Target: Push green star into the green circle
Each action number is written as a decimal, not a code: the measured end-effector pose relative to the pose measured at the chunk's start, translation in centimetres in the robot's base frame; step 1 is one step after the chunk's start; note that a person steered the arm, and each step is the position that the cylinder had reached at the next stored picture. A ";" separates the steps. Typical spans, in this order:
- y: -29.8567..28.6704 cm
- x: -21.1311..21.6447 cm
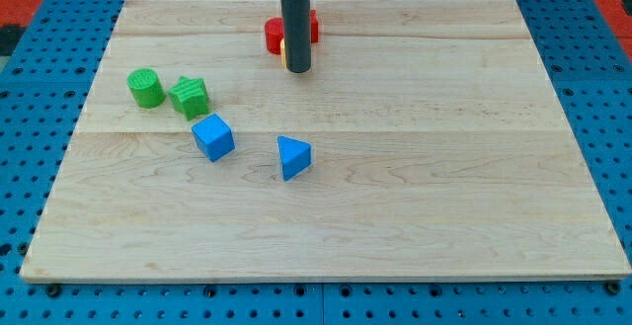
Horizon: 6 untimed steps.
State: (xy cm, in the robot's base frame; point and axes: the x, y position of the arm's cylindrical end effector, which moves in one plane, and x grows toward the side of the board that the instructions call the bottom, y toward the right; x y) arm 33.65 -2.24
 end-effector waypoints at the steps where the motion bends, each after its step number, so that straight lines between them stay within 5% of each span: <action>1: 1.8 0.0; 4: 2.3 3.1; 6: -3.8 6.4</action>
